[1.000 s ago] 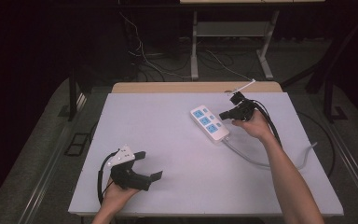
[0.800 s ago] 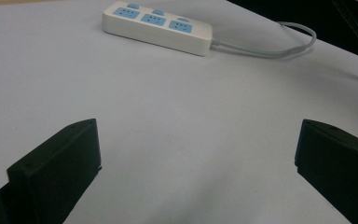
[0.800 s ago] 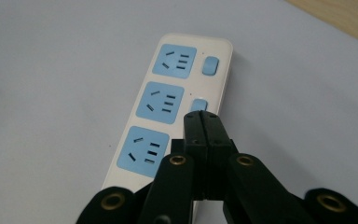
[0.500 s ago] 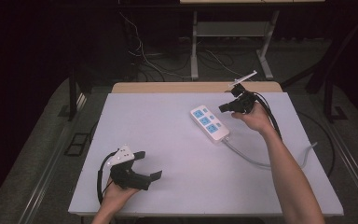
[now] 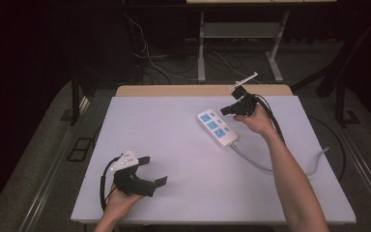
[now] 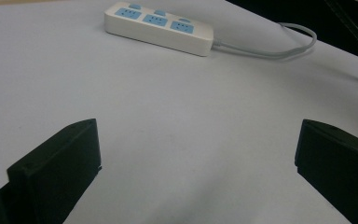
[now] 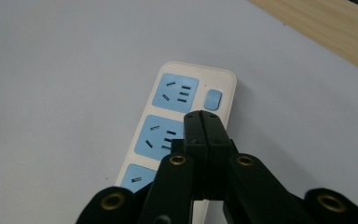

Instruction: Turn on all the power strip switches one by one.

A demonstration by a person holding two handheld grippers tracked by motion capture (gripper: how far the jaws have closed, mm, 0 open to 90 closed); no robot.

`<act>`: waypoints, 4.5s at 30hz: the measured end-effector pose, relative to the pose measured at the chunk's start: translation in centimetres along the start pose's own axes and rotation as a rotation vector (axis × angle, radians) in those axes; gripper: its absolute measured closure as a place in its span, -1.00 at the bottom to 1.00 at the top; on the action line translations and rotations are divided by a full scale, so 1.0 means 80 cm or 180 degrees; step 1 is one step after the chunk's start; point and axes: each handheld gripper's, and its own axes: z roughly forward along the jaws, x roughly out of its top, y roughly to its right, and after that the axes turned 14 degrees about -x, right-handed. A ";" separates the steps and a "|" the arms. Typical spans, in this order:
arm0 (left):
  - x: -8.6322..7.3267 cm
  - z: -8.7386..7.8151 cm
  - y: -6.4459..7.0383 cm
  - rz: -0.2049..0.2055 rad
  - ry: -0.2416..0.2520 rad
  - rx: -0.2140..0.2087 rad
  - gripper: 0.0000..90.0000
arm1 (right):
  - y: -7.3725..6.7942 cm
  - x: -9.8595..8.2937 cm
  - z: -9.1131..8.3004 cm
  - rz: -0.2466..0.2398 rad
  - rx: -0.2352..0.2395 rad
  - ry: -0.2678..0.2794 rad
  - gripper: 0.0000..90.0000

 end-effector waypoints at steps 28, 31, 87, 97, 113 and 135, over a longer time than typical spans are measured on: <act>0.000 -0.002 -0.002 -0.0002 0.0005 0.0004 -1.00 | -0.007 -0.010 0.047 0.0066 0.0022 -0.0184 1.00; 0.000 -0.002 -0.002 -0.0004 0.0004 0.0003 -1.00 | -0.010 -0.009 0.048 0.0041 -0.0017 -0.0183 1.00; 0.000 0.002 0.000 0.0023 -0.0035 -0.0022 -1.00 | 0.002 -0.015 0.040 0.0242 -0.0019 -0.0171 1.00; 0.000 0.002 -0.001 0.0017 -0.0032 -0.0016 -1.00 | 0.015 -0.010 0.025 0.0264 -0.0076 -0.0116 1.00; 0.001 0.001 -0.003 0.0020 -0.0028 -0.0015 -1.00 | 0.026 0.016 0.020 0.0262 -0.0136 -0.0028 1.00; 0.001 0.002 -0.003 0.0029 -0.0031 -0.0046 -1.00 | 0.007 0.034 0.057 0.0212 -0.0049 -0.0120 1.00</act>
